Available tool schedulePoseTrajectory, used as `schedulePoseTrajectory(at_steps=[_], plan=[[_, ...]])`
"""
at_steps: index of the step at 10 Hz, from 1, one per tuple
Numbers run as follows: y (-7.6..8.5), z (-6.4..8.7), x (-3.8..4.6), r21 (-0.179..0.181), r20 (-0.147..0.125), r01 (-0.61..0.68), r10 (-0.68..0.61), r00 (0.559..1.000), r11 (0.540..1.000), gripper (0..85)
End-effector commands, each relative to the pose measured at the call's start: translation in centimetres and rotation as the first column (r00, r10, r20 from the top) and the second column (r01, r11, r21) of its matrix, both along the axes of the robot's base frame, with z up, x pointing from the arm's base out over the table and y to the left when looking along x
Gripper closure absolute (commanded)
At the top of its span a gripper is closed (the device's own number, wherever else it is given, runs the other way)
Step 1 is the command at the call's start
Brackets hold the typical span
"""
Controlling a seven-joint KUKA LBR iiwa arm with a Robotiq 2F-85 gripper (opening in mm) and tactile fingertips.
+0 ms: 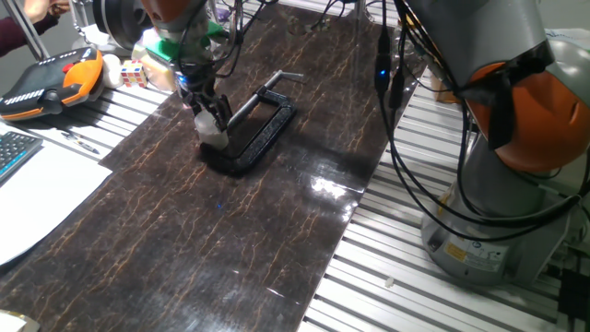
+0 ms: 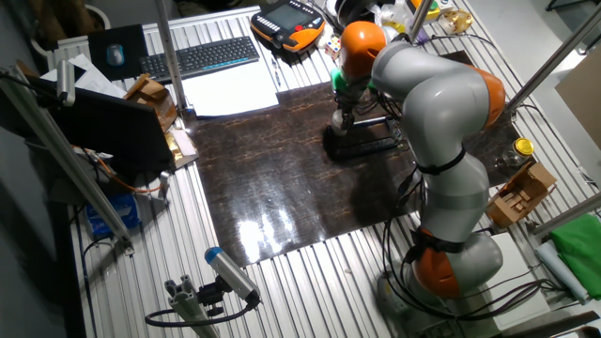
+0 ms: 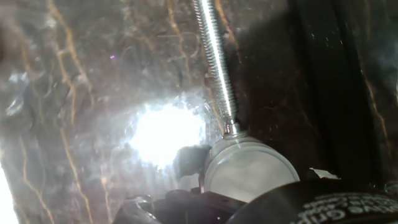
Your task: Screw the lid onto the jar
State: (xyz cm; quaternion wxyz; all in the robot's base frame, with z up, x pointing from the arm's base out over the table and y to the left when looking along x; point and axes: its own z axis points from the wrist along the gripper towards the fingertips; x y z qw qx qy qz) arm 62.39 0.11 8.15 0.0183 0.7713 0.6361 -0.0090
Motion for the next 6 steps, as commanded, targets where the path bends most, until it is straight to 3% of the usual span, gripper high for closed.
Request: schedulePoseTrajectory(at_steps=[1,2,5,6], plan=[[0.01,-0.07,0.02,-0.004,0.012,-0.663,0.663,0.748,0.748,0.0],[0.00,-0.04,-0.03,-0.013,0.018,-0.732,0.732,0.681,0.681,0.0],[0.01,-0.09,-0.02,-0.009,0.000,-0.895,0.895,0.446,0.446,0.0],[0.05,-0.21,-0.03,0.004,0.005,-0.915,0.915,0.403,0.403,0.0]])
